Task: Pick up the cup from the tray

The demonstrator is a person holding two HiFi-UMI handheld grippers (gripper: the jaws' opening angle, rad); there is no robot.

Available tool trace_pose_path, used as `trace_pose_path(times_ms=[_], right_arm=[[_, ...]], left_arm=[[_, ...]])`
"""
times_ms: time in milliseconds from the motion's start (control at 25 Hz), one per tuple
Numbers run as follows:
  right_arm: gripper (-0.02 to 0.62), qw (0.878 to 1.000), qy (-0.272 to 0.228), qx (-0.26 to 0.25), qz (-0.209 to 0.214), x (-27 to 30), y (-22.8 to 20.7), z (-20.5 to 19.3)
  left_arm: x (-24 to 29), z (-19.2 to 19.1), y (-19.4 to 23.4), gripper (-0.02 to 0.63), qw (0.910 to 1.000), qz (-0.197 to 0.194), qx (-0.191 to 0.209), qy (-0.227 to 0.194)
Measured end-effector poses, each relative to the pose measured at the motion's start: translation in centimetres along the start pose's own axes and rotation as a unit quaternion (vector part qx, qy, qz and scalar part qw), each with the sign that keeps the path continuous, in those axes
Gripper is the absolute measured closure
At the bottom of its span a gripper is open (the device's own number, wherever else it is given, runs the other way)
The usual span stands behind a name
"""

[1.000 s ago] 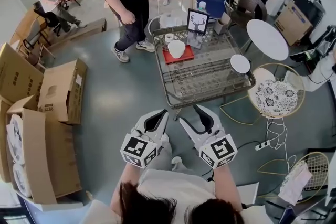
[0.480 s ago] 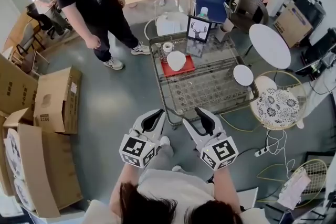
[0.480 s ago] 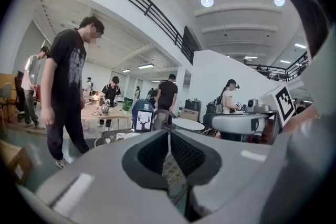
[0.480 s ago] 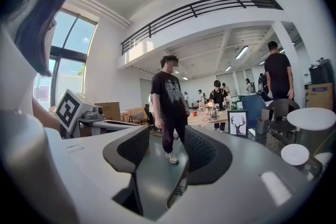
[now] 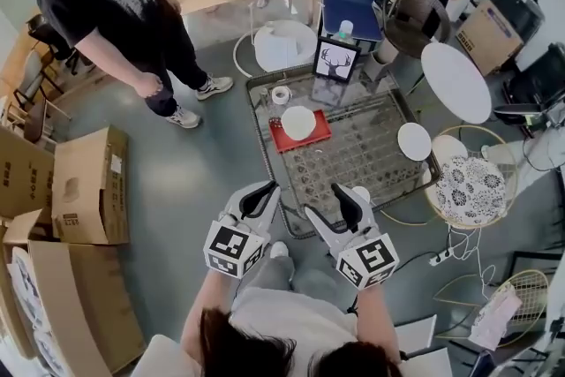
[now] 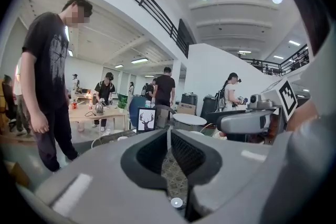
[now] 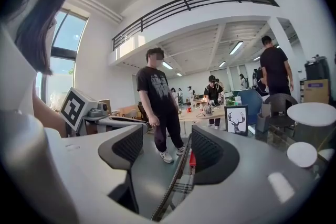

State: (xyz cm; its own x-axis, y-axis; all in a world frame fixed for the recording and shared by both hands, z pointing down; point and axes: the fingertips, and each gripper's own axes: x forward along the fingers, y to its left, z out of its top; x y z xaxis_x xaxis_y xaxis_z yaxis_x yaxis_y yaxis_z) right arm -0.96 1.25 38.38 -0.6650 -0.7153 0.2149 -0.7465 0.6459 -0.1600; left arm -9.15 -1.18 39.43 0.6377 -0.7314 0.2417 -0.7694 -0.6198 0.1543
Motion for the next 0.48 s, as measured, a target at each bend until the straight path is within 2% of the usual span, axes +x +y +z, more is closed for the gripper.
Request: trace_pose_path(times_ms=[240, 480], right_arm=[[0.271, 1.000, 0.015, 0.015, -0.011, 2.5, -2.3, -0.4], [0.238, 0.999, 0.034, 0.015, -0.003, 4.8, -5.0, -0.6]], left_arm=[[2.6, -0.8, 2.7, 0.574, 0.9996, -0.003, 0.002, 0.028], [5.5, -3.0, 5.4, 0.536, 0.9974, 0.001, 0.000, 0.072]])
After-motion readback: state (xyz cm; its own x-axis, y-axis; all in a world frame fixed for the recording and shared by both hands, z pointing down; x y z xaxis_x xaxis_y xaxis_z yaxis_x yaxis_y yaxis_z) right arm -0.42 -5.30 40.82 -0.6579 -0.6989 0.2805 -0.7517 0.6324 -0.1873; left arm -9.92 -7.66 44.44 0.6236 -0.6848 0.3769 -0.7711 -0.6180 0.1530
